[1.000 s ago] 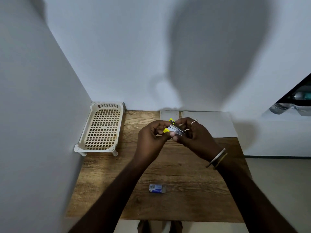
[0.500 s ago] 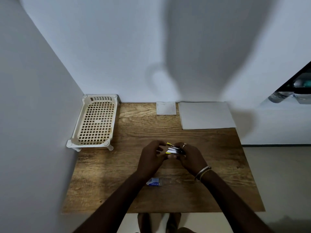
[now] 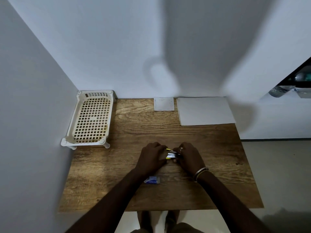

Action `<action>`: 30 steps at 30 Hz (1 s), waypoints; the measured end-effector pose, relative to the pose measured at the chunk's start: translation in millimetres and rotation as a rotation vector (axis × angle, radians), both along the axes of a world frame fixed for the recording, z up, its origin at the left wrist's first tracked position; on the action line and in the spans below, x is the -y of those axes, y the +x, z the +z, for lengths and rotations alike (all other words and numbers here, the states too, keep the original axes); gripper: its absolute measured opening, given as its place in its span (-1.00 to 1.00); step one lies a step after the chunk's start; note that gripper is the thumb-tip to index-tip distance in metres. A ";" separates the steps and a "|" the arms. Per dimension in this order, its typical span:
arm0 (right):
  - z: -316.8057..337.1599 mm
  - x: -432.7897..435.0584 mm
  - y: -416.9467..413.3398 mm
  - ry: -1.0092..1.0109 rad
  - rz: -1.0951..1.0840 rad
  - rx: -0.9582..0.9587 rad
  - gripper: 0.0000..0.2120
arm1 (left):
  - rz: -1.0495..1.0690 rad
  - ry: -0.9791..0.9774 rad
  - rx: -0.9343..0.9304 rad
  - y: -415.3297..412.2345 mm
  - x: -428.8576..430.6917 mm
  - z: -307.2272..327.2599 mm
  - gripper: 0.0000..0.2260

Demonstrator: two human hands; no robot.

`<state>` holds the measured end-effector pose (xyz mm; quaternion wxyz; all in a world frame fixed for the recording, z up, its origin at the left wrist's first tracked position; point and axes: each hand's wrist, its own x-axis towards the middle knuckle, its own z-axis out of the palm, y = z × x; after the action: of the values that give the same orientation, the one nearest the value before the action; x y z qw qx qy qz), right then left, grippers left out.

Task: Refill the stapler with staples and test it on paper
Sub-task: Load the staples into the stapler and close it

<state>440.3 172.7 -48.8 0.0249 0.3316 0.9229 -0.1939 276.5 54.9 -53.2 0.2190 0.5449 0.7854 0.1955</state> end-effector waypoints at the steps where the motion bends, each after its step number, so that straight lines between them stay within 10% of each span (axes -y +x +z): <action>1: -1.3 -0.7 0.5 -0.008 0.002 0.010 -0.65 | 0.000 -0.018 -0.018 0.2 0.4 -0.4 -0.49; 17: 16.4 -30.1 -3.3 -0.073 0.041 -0.041 -0.41 | -0.101 -0.057 -0.011 -32.2 -4.5 13.0 -0.15; 30: 22.3 -112.4 -95.6 0.177 0.205 0.217 -0.15 | -0.222 -0.237 -0.344 -92.6 -102.2 30.2 -0.04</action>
<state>344.6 285.1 -26.5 0.1146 0.2557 0.9573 -0.0712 183.9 157.1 -23.0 0.1648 0.6237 0.7639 -0.0192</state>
